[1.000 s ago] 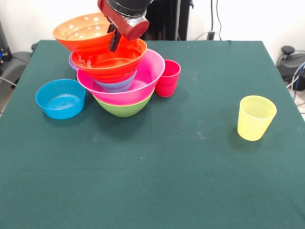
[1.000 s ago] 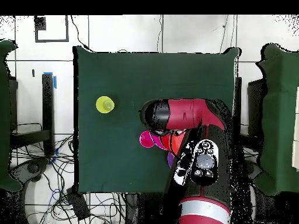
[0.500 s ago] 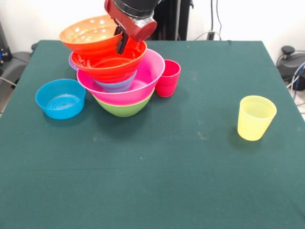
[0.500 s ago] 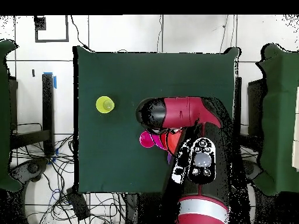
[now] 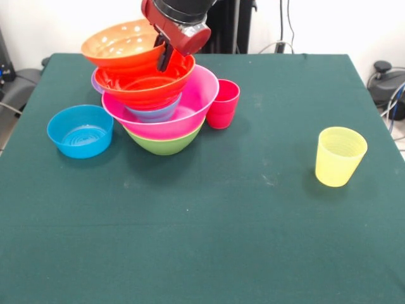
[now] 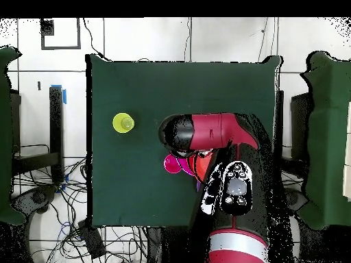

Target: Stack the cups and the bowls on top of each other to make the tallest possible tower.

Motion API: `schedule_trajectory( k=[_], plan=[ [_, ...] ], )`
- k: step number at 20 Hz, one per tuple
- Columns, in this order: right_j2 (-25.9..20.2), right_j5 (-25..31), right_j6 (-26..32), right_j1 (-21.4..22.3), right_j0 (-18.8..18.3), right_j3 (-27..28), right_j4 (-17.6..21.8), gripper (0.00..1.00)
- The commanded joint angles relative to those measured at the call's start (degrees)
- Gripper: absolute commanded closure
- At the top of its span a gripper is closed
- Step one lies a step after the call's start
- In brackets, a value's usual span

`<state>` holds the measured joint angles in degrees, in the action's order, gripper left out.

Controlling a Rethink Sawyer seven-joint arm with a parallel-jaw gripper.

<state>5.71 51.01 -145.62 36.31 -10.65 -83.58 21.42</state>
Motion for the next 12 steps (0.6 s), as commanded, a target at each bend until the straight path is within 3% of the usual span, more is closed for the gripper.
schedule_trajectory(
  k=[1, 12],
  plan=[
    [-6.1, 4.8, 8.0, -2.5, 0.4, 2.1, 0.6, 1.00],
    [-6.3, 3.0, 5.5, -3.6, 1.4, 2.2, 0.1, 1.00]
  ],
)
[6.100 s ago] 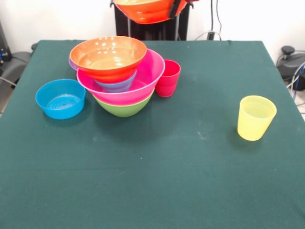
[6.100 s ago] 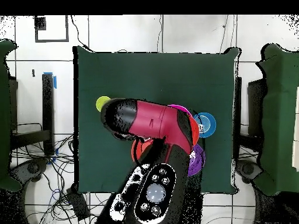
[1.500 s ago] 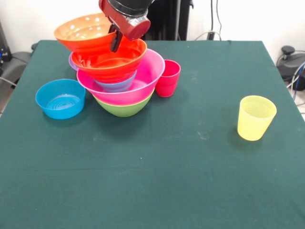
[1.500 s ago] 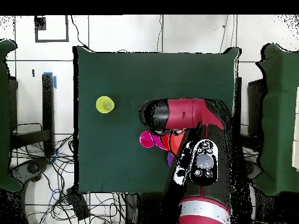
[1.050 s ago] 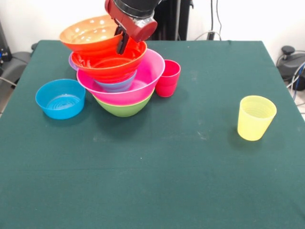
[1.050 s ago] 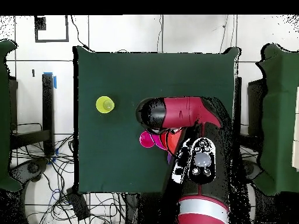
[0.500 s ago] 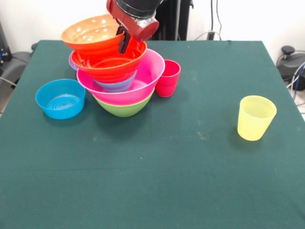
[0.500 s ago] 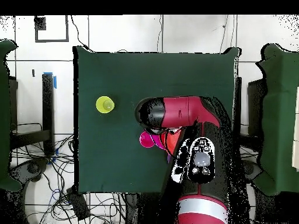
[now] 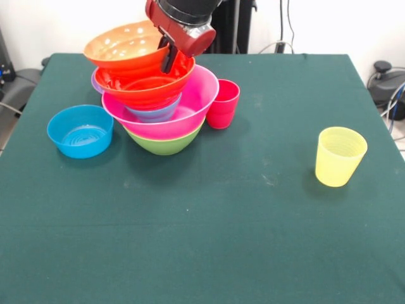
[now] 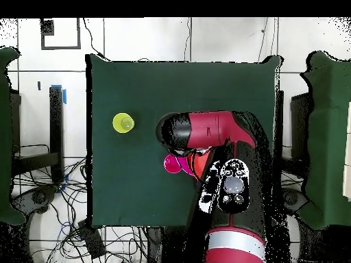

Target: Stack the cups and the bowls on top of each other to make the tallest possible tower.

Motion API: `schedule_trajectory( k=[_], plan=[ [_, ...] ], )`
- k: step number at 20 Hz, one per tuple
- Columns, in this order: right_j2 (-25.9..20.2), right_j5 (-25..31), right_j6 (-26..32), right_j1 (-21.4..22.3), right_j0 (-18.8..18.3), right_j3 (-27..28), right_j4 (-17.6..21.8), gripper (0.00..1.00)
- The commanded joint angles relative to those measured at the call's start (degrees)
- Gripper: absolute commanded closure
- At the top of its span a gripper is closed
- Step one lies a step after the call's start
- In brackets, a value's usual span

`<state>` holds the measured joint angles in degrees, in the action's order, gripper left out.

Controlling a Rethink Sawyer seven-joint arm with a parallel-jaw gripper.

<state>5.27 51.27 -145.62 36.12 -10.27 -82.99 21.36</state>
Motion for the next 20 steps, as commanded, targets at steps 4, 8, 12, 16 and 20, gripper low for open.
schedule_trajectory(
  k=[4, 8, 12, 16, 20],
  plan=[
    [-6.6, 2.0, 5.1, -3.5, 0.6, 1.8, -0.8, 1.00],
    [-6.9, 1.8, 4.6, -4.0, 0.5, 2.4, -1.4, 1.00],
    [-6.7, 1.2, 4.3, -4.6, 0.6, 2.9, -1.1, 1.00],
    [-7.0, 1.3, 4.1, -4.7, 0.6, 3.0, -1.4, 1.00],
    [-6.9, 1.3, 3.6, -4.9, 0.9, 3.2, -1.4, 1.00]
  ],
)
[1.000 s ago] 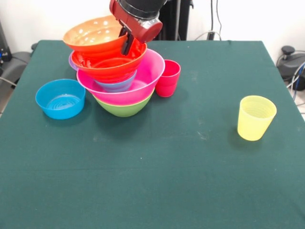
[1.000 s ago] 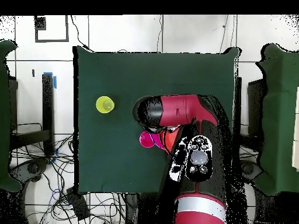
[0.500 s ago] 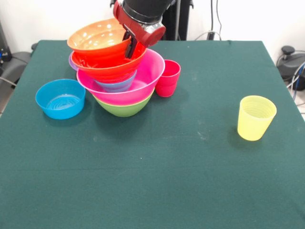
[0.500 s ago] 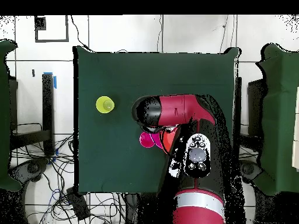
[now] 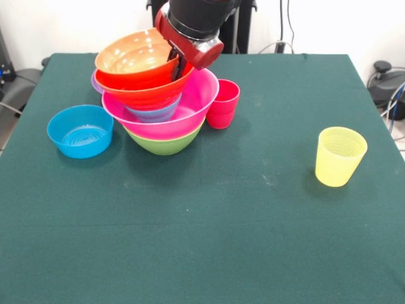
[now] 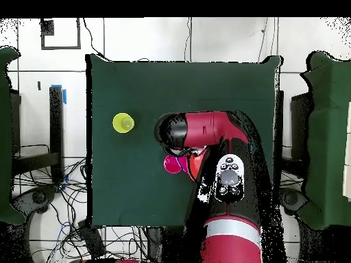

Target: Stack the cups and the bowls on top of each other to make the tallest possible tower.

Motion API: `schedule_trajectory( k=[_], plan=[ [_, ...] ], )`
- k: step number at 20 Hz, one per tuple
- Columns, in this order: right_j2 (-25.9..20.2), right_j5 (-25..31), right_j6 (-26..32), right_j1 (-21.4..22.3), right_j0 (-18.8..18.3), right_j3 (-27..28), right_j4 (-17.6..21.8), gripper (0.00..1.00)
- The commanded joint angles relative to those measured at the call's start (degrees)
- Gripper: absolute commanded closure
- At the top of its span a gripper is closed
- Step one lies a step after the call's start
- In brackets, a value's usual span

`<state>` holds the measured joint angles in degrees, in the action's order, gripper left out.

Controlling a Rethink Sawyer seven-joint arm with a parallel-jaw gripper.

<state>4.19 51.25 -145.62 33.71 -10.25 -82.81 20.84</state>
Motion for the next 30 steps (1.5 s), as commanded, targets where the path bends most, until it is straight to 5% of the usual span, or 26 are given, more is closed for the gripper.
schedule_trajectory(
  k=[1, 30],
  plan=[
    [-5.8, 1.3, 3.5, -2.6, 0.9, 3.1, -0.9, 1.00],
    [-7.2, 0.0, 1.6, -3.1, 0.9, 3.6, -4.2, 1.00]
  ],
)
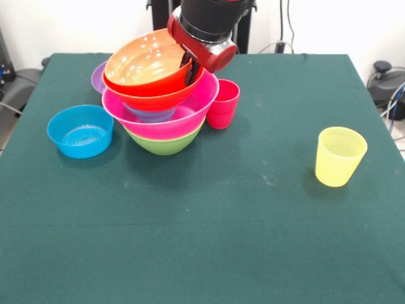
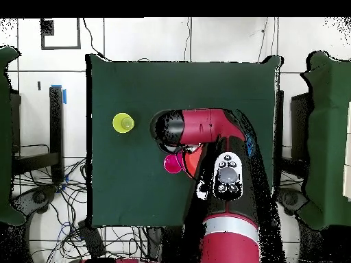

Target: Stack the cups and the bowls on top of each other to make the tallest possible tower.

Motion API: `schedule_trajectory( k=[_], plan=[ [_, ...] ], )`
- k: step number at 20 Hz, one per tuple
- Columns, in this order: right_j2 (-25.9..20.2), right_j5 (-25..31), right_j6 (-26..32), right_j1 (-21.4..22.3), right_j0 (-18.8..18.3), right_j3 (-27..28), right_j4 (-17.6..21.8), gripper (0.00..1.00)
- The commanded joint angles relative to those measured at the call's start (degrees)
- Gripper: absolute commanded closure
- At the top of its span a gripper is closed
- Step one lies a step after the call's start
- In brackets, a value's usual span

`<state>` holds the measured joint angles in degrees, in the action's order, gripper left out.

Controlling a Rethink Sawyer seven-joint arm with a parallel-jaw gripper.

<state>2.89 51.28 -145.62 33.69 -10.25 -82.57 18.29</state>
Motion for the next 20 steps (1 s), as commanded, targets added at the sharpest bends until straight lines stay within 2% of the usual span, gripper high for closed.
schedule_trajectory(
  k=[1, 8, 20],
  plan=[
    [-6.0, 0.1, 1.5, -3.1, 0.9, 3.5, -1.8, 1.00],
    [-5.9, 0.9, 0.5, -3.5, 1.6, 4.4, -2.3, 1.00],
    [-5.4, -1.7, 1.0, -3.1, 1.6, 3.1, -1.7, 1.00]
  ],
)
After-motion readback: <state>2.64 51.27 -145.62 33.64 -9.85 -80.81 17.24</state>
